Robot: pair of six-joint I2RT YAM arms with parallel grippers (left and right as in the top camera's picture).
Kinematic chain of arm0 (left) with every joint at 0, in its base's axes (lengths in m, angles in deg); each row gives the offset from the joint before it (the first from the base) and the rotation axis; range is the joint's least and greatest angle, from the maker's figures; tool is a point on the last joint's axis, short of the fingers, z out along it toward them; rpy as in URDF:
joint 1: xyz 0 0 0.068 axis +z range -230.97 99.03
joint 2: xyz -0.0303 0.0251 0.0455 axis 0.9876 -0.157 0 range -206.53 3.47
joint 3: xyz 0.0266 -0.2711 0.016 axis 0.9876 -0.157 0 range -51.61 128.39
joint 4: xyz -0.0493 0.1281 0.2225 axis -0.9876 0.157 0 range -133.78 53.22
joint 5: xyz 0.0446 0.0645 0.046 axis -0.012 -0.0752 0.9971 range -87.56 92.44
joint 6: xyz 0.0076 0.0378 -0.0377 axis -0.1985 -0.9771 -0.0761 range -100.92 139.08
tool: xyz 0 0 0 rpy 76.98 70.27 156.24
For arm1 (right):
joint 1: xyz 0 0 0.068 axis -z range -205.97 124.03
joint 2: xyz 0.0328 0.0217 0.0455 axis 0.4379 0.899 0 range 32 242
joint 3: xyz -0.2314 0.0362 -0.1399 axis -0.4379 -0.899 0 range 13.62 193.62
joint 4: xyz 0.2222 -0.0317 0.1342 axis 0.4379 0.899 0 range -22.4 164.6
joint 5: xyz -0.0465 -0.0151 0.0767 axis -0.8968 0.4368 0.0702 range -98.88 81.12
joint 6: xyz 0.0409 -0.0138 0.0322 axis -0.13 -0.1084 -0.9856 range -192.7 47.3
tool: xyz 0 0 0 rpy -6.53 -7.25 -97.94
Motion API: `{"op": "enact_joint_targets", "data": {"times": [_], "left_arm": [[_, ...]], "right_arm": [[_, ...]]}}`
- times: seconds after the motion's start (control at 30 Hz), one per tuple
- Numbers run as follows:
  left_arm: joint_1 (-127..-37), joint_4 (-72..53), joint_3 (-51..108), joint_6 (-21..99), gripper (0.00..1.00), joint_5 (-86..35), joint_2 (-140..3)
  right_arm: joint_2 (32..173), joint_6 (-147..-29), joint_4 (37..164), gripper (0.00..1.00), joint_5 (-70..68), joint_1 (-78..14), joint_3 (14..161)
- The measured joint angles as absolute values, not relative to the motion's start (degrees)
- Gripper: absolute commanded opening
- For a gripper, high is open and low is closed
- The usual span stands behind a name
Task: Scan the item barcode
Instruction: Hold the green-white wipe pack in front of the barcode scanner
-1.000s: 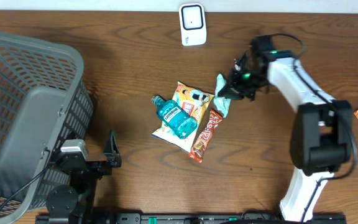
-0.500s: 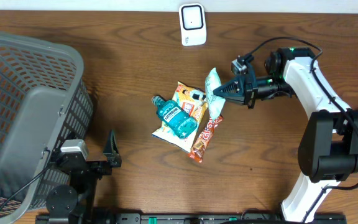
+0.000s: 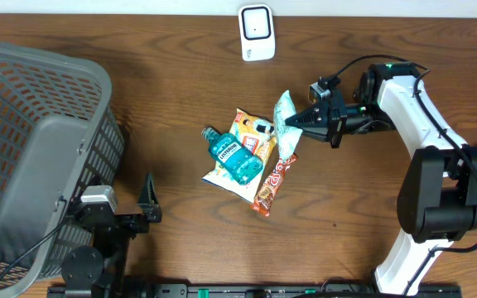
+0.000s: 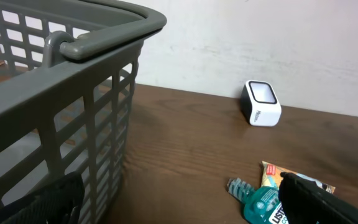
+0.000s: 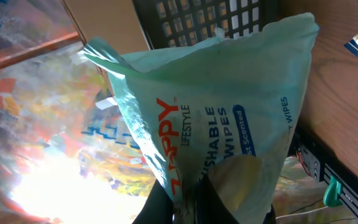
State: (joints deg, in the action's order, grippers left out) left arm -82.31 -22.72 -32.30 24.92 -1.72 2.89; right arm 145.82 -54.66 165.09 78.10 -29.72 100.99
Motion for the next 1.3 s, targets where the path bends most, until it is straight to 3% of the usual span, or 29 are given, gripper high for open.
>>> {"op": "enact_joint_targets", "data": {"times": [0.27, 0.43, 0.63, 0.73, 0.83, 1.07, 1.3], "left_arm": [[-82.3, -22.7, -32.3, 24.9, 1.0, -1.7, 2.9], [-82.3, -22.7, -32.3, 24.9, 1.0, -1.7, 2.9], [-82.3, -22.7, -32.3, 24.9, 1.0, -1.7, 2.9], [-82.3, -22.7, -32.3, 24.9, 1.0, -1.7, 2.9], [-82.3, -22.7, -32.3, 24.9, 1.0, -1.7, 2.9], [-82.3, -22.7, -32.3, 24.9, 1.0, -1.7, 2.9], [-82.3, -22.7, -32.3, 24.9, 1.0, -1.7, 2.9]], "right_arm": [[145.8, -54.0, 165.1, 0.01, 71.2, -29.8, 101.0], [145.8, -47.1, 163.4, 0.01, 69.1, -31.4, 101.0], [145.8, -44.2, 143.5, 0.01, 67.8, -35.6, 101.0], [145.8, -53.9, 127.1, 0.01, 62.1, -38.1, 101.0], [145.8, -68.7, 115.3, 0.01, 47.7, -41.2, 101.0], [145.8, -91.1, 98.7, 0.01, 21.6, -47.3, 101.7], [146.0, -103.6, 89.6, 0.01, 8.2, -47.9, 104.7]]}}
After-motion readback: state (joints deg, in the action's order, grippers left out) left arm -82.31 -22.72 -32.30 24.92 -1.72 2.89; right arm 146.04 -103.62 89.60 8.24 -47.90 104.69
